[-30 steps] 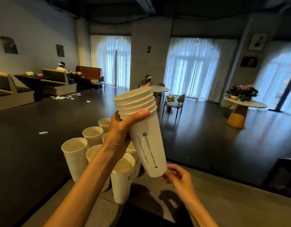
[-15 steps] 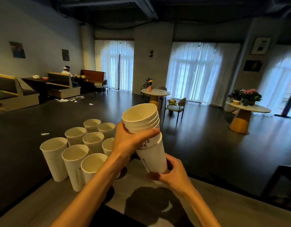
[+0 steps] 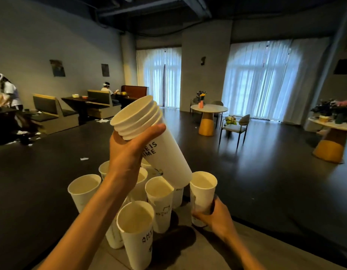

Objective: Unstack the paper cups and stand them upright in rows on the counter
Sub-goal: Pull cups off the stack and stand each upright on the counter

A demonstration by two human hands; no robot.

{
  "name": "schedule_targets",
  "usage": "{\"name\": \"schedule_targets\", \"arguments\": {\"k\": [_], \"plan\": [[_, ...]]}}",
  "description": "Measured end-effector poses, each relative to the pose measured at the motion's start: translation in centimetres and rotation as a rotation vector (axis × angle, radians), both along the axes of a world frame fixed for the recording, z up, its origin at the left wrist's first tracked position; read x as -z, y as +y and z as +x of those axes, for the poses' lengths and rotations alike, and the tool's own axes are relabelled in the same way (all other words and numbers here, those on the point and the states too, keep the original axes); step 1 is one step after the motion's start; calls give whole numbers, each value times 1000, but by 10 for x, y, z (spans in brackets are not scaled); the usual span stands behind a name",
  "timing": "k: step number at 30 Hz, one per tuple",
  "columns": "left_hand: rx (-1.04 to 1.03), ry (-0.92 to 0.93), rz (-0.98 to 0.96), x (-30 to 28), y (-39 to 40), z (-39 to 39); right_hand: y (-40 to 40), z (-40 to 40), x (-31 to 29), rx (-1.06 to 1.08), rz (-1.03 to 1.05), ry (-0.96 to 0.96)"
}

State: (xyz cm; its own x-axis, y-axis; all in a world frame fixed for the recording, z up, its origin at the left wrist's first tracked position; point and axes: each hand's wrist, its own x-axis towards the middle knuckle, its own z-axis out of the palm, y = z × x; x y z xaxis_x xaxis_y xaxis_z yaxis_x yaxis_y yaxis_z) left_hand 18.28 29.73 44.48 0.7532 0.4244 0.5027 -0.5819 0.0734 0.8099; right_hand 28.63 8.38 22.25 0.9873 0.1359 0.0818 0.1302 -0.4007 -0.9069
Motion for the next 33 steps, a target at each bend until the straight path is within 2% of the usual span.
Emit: {"name": "schedule_targets", "arguments": {"k": [9, 12, 16, 19, 20, 22, 24, 25, 27, 30, 33], "plan": [[99, -22, -61, 0, 14, 8, 3, 20, 11, 37, -23, -8], [146, -10, -13, 2, 10, 10, -3, 14, 9, 16, -74, 17], [282, 106, 33, 5, -6, 9, -26, -10, -3, 120, -148, 32], [440, 197, 21, 10, -25, 6, -44, -36, -27, 69, -168, 45], [484, 217, 17, 12, -32, 5, -45, -47, -40, 45, -120, 41], [571, 249, 42, 16, -45, 1, -45, -70, -68, -16, 183, 134], [643, 290, 87, 22, -58, -6, -46, -91, -96, -218, 510, 311], [666, 314, 104, 24, -63, -10, -45, -102, -106, -351, 545, 330], [654, 342, 122, 26, -70, -16, -40, -116, -117, -490, 425, 258], [517, 344, 166, 25, -69, -24, -27, -122, -119, -424, 245, 131], [376, 325, 289, 26, -68, -32, -18, -121, -113, -342, 204, 27]]}}
